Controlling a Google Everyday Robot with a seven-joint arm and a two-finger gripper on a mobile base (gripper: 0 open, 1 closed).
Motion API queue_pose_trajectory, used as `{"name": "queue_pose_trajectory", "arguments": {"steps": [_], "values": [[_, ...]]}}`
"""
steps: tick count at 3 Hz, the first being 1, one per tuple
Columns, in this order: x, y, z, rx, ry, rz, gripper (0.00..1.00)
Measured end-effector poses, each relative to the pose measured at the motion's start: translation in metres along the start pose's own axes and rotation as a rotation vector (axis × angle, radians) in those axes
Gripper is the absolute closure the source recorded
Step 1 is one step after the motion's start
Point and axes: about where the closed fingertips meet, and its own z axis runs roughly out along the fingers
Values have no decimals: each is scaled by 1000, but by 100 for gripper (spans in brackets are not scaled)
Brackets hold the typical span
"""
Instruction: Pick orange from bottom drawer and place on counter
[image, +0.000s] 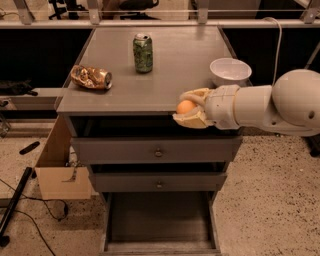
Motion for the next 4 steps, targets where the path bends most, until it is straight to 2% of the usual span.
{"name": "queue_pose_trajectory", "arguments": {"steps": [1, 2, 3, 4], "values": [[0, 0, 0, 0, 0, 0, 100], [-24, -15, 25, -36, -43, -13, 100], [-47, -50, 62, -47, -91, 9, 100], [-50, -80, 100, -29, -108, 70, 100]]}}
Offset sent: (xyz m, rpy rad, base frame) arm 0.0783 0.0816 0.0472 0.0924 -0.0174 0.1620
